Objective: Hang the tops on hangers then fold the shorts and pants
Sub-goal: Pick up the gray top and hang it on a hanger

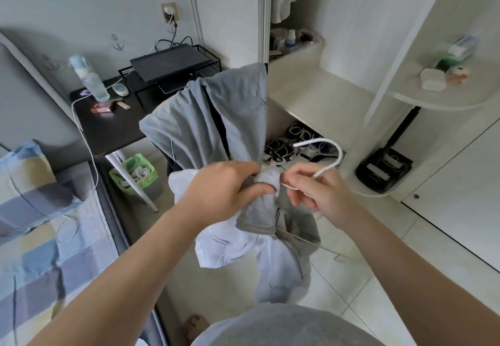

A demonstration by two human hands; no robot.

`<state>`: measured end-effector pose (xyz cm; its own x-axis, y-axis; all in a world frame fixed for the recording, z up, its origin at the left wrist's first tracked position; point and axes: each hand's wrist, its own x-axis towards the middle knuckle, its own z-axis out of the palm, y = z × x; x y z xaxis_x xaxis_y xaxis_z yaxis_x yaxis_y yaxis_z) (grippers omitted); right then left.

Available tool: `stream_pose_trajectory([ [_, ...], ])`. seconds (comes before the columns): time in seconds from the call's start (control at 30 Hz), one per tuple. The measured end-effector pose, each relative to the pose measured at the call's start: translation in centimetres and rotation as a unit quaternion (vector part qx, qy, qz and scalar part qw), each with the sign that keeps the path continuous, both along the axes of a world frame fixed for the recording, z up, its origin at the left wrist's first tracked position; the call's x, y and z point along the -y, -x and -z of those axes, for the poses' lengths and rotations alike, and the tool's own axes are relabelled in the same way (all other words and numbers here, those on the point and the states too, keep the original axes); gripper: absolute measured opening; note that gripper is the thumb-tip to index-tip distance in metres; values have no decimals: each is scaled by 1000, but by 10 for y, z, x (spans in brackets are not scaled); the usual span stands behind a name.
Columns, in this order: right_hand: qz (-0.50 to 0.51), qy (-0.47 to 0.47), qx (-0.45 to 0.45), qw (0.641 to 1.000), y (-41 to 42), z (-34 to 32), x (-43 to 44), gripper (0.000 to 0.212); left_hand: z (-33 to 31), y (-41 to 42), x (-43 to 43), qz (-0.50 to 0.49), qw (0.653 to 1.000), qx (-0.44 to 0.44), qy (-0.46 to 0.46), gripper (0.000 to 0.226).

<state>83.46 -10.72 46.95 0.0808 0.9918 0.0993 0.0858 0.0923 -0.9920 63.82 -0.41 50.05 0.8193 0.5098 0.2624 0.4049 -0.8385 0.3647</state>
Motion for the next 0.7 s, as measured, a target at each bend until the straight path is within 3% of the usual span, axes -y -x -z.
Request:
stream_pose_trajectory([
  [0.1,33,22,75,996,-23,-2,3,10,-3,13,-14,-35,996,43,68,54],
  [0.23,86,25,152,984,-51,6,14,22,-10,29,-22,-76,992,62,75,54],
  [0.43,34,6,196,980,-37,8,3,24,-5,6,6,-67,996,40,54,44],
  [0.57,66,-7,200,978,-33,3,-2,22,-1,6,3,-79,990,68,90,44],
  [0.7,222,-159,296,915,-21,8,1,17,4,18,-5,-148,976,118,111,46],
])
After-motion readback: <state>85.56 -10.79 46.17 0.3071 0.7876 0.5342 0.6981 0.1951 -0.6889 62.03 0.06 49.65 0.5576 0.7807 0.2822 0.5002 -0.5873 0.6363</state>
